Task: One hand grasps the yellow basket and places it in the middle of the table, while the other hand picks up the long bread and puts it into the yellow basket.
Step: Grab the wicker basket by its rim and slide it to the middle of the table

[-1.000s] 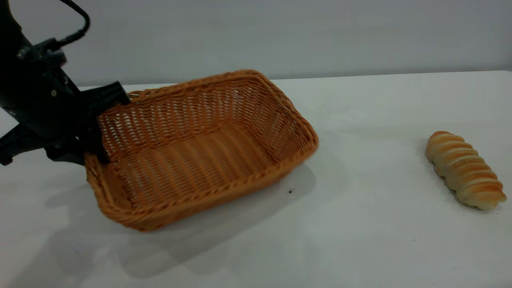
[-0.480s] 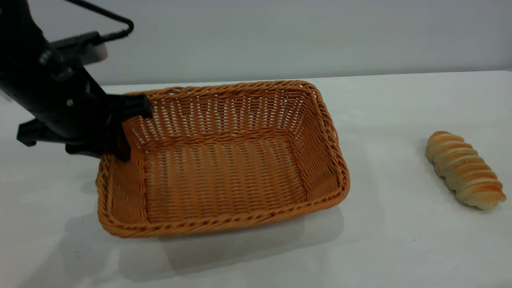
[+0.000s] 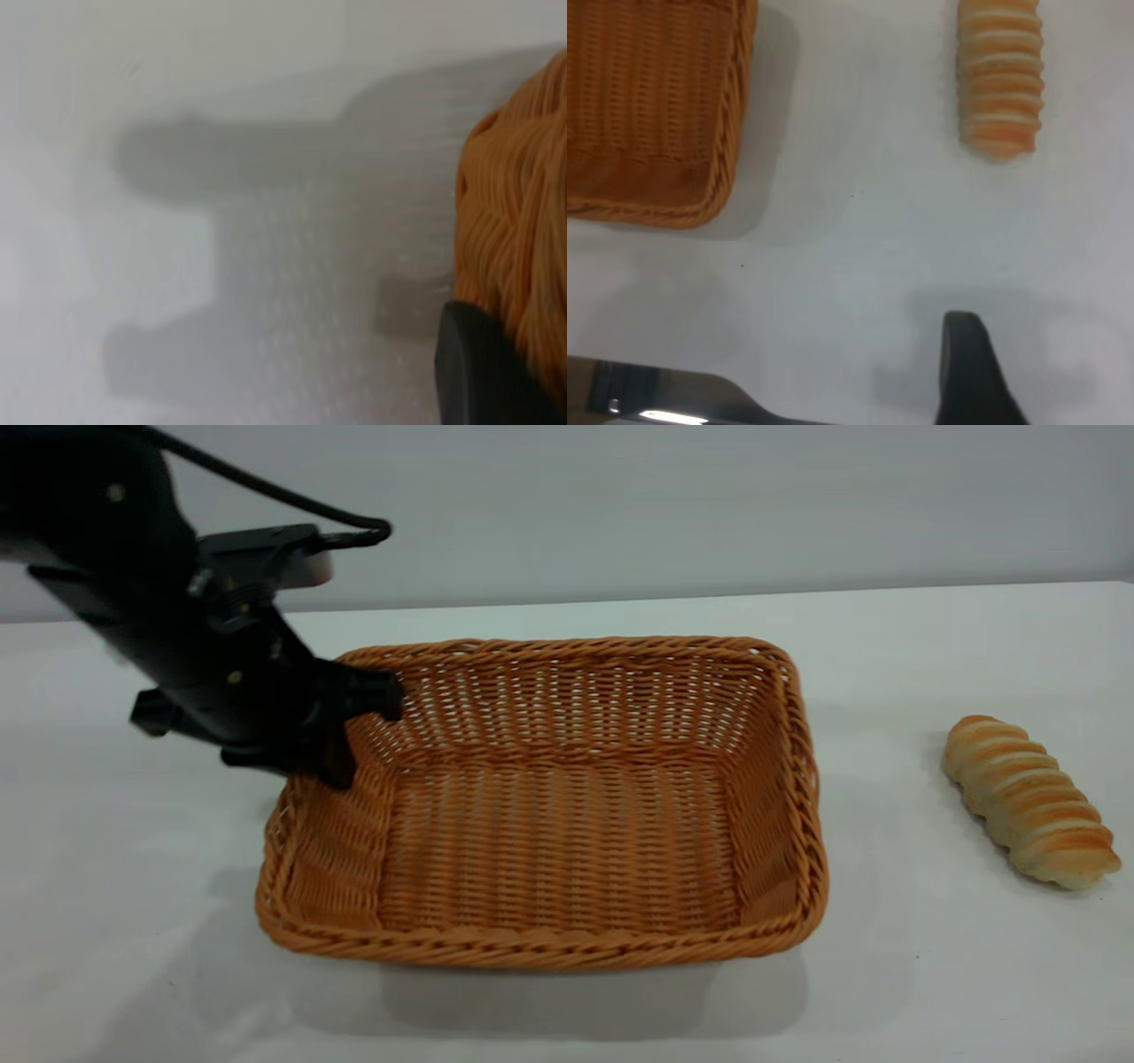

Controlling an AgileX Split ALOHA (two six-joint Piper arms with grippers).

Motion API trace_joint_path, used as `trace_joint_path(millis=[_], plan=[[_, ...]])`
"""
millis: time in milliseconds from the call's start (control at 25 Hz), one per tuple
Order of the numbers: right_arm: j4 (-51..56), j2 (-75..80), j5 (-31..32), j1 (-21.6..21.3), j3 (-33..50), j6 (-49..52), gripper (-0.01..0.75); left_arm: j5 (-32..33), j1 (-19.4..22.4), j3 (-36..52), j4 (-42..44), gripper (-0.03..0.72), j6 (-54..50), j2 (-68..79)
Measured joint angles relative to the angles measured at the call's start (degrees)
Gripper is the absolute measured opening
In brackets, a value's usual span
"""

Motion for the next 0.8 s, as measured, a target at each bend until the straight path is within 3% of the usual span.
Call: trace_joint_path(millis=[440,520,800], plan=[[-0.80,0.00,0.00,0.00,0.00,0.05,0.484,8.84,-0.25,-7.71,0.19,0.143,-1.16,3.78],[-1.00,0.00,0.00,0.00,0.00,0.05,0.484,9.14,-0.31,-7.84,0.19,0.210,-1.25,3.83],[-2.60,0.00,0.00,0.00,0.00,0.05,0.484,10.56,-0.31,-8.12,0.19,0.561,-2.72,4.24]])
